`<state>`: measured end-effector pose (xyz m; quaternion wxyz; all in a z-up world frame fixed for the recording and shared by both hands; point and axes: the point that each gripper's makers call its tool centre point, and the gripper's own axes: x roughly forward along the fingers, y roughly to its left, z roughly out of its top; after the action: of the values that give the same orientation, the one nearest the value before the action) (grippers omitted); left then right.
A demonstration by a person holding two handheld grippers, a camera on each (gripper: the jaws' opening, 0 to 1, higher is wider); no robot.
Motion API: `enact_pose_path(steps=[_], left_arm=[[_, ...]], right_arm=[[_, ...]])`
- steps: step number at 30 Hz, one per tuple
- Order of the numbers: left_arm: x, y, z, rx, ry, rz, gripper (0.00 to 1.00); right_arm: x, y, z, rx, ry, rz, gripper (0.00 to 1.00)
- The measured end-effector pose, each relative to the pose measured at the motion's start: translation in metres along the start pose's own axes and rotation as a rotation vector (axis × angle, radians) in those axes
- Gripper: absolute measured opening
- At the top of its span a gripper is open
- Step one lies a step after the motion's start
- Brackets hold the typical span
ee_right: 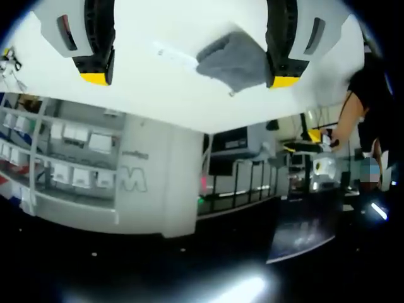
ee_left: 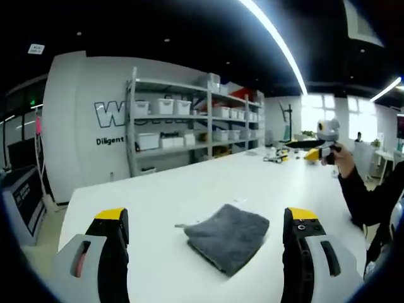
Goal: Open the folded towel by lifting each exposed corner and separating the folded layers until the towel lies flat within the target outline without major curled edges
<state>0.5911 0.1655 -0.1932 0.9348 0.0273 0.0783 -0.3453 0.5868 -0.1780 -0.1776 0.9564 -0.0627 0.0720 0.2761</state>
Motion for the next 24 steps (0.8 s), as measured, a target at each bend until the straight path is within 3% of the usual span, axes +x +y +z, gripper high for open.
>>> enact_pose_path(steps=[6, 24], left_arm=[[0.01, -0.001, -0.006, 0.017, 0.015, 0.003, 1.0], [0.003, 0.002, 0.0, 0.022, 0.009, 0.013, 1.0]], right_arm=[[0.003, 0.001, -0.001, -0.011, 0.004, 0.007, 1.0], [0.007, 0.016, 0.003, -0.059, -0.01, 0.049, 1.0]])
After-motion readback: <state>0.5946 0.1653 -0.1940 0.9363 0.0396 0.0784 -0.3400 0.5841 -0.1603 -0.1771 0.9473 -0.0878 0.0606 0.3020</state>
